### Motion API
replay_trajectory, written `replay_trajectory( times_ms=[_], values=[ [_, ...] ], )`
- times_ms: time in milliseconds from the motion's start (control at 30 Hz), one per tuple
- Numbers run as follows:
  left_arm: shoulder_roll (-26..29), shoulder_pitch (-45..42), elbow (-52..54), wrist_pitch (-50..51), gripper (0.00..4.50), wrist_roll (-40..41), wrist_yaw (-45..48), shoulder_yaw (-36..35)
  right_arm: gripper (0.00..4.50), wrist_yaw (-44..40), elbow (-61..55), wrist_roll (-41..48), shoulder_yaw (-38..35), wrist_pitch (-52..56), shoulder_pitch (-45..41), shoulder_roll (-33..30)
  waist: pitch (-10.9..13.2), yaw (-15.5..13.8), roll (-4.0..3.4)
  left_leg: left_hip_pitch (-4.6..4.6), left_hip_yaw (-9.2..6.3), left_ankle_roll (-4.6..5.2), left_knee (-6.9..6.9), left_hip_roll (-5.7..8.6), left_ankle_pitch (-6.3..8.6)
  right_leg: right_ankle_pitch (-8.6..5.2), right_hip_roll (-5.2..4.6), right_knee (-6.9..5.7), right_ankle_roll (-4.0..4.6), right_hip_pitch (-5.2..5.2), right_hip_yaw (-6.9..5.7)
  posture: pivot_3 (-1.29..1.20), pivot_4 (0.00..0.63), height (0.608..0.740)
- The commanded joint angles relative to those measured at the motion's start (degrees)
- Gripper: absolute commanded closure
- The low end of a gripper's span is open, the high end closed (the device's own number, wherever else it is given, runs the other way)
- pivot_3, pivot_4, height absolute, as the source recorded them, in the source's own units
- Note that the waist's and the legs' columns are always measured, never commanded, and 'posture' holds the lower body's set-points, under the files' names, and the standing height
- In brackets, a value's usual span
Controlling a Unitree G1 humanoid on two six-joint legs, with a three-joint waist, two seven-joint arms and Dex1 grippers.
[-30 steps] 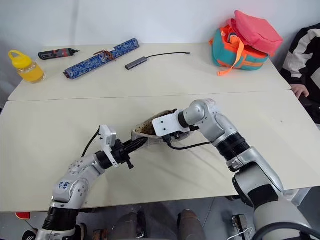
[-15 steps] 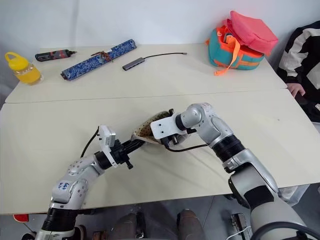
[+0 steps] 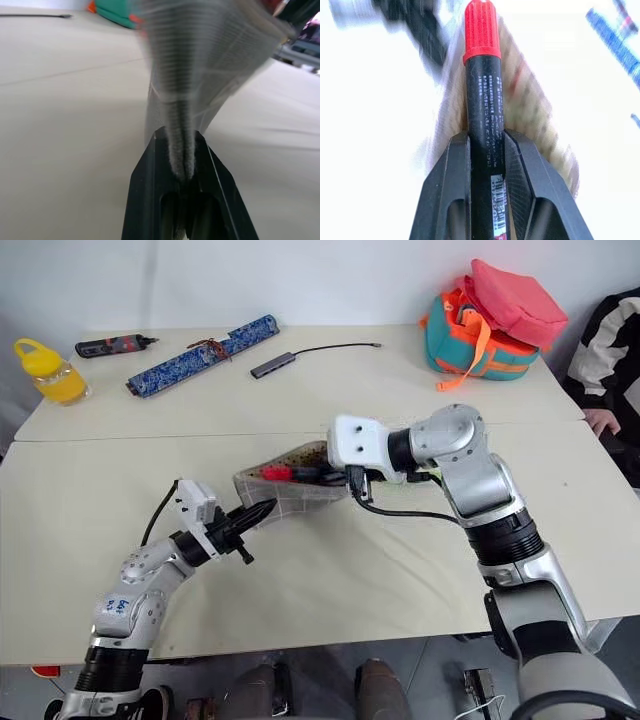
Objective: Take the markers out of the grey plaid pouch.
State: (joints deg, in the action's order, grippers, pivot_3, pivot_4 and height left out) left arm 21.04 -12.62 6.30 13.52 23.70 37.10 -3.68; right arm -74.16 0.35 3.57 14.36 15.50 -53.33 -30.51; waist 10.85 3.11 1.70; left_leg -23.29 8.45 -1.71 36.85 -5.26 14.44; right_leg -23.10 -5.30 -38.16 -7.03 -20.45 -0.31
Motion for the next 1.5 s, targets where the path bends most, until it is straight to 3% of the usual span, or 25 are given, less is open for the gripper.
replay_trajectory(
  times_ms=[33, 167, 367, 533, 633, 833, 867, 933, 1100, 1233, 1300, 1500],
  values=[
    [0.8, -1.5, -0.3, -3.8, 4.50, -2.0, -0.6, -1.6, 3.91, 1.7, -3.5, 5.0, -3.5, 3.4, 0.1, 0.7, 0.0, -0.1, 0.00, -0.01, 0.00, 0.00, 0.01, 0.00, 0.00, 0.00, 0.00, 0.02, 0.00, 0.00, 0.00, 0.00, 0.150, 0.740],
    [4.8, -2.1, -2.1, -9.2, 4.50, -5.0, 0.5, -3.8, 3.91, 4.7, -1.4, 4.1, -4.2, -0.6, -1.0, 0.2, 0.0, 0.0, 0.00, -0.03, 0.03, 0.03, 0.02, 0.02, 0.02, 0.00, -0.01, 0.09, 0.00, 0.02, 0.00, 0.00, 0.150, 0.740],
    [13.8, -2.9, -7.6, -17.0, 4.50, -8.1, -1.8, -13.5, 3.91, 6.6, -2.2, 7.1, -6.6, -0.2, -1.6, -0.1, 0.0, 0.2, 0.00, -0.03, 0.10, 0.00, -0.12, -0.04, 0.03, 0.00, 0.01, 0.09, 0.00, -0.10, 0.01, 0.00, 0.150, 0.740],
    [19.5, -2.0, -8.5, -25.6, 4.50, -18.6, -7.2, -14.9, 3.91, 9.9, 3.4, -2.7, -1.5, -8.1, 5.7, -4.5, 0.0, -0.4, 0.03, -0.03, 0.08, 0.02, -0.24, -0.11, 0.16, 0.01, -0.09, 0.20, -0.03, -0.08, -0.13, 0.00, 0.150, 0.740],
    [19.7, 0.0, -7.2, -28.1, 4.50, -23.9, -9.6, -12.8, 3.91, 14.3, 9.0, -9.5, 1.0, -15.1, 9.3, -6.5, 0.0, -0.7, 0.03, -0.04, 0.30, 0.15, -0.21, 0.12, 0.27, 0.07, -0.24, 0.30, -0.15, -0.10, -0.16, 0.00, 0.150, 0.740],
    [17.0, 6.2, -6.8, -27.8, 4.50, -30.2, -13.9, -9.2, 3.91, 15.1, 9.3, -10.0, 0.7, -14.6, 14.8, -6.7, 0.0, 0.1, 0.02, -0.04, 0.78, 0.17, -0.19, -0.06, 0.37, 0.10, -0.21, 0.26, -0.21, -0.35, -0.17, 0.00, 0.150, 0.740],
    [16.5, 7.1, -7.0, -27.4, 4.23, -29.5, -13.2, -8.7, 3.91, 15.0, 9.4, -9.5, 0.4, -14.5, 15.2, -6.8, 0.0, 0.2, 0.02, -0.03, 0.82, 0.15, -0.16, -0.17, 0.36, 0.10, -0.14, 0.24, -0.20, -0.36, -0.17, 0.00, 0.150, 0.740],
    [15.4, 8.3, -6.9, -25.8, 3.79, -26.3, -10.7, -8.1, 3.18, 13.2, 8.5, -6.3, -0.8, -11.1, 15.8, -6.3, 0.0, 0.3, 0.02, 0.01, 0.86, 0.07, -0.02, -0.34, 0.39, 0.10, -0.01, 0.18, -0.12, -0.35, -0.17, 0.00, 0.150, 0.740],
    [14.6, 7.8, -5.0, -23.6, 2.21, -21.5, -8.6, -9.0, 1.56, 13.5, 7.3, -4.5, -1.9, -9.5, 16.1, -5.7, 0.0, 0.0, 0.02, 0.01, 0.89, 0.07, 0.16, -0.37, 0.40, 0.10, -0.02, 0.14, -0.08, -0.31, -0.14, 0.00, 0.150, 0.740],
    [13.9, 9.5, 2.4, -17.0, 0.91, -8.4, -3.3, -11.9, 0.16, 13.9, 5.0, 0.6, -4.9, -6.8, 15.8, -3.7, 0.0, 0.0, 0.02, 0.01, 0.88, 0.08, 0.16, -0.42, 0.41, 0.11, -0.06, 0.14, -0.08, -0.29, -0.14, 0.00, 0.150, 0.740],
    [14.5, 12.2, 7.0, -14.9, 0.32, -2.1, 0.8, -13.2, 0.00, 13.6, 2.8, 4.3, -6.5, -4.0, 16.2, -2.5, 0.0, 0.1, 0.02, 0.01, 0.87, 0.05, 0.16, -0.47, 0.45, 0.11, -0.06, 0.12, -0.09, -0.29, -0.14, 0.00, 0.150, 0.740],
    [13.9, 18.3, 10.3, -11.9, 0.32, 4.8, 2.7, -18.9, 0.00, 14.2, -4.0, 13.0, -10.4, 2.2, 20.2, 0.0, 0.0, 0.1, 0.02, 0.04, 0.84, -0.03, 0.12, -0.46, 0.51, 0.11, 0.09, 0.14, -0.08, -0.31, -0.13, 0.00, 0.150, 0.740]
  ],
)
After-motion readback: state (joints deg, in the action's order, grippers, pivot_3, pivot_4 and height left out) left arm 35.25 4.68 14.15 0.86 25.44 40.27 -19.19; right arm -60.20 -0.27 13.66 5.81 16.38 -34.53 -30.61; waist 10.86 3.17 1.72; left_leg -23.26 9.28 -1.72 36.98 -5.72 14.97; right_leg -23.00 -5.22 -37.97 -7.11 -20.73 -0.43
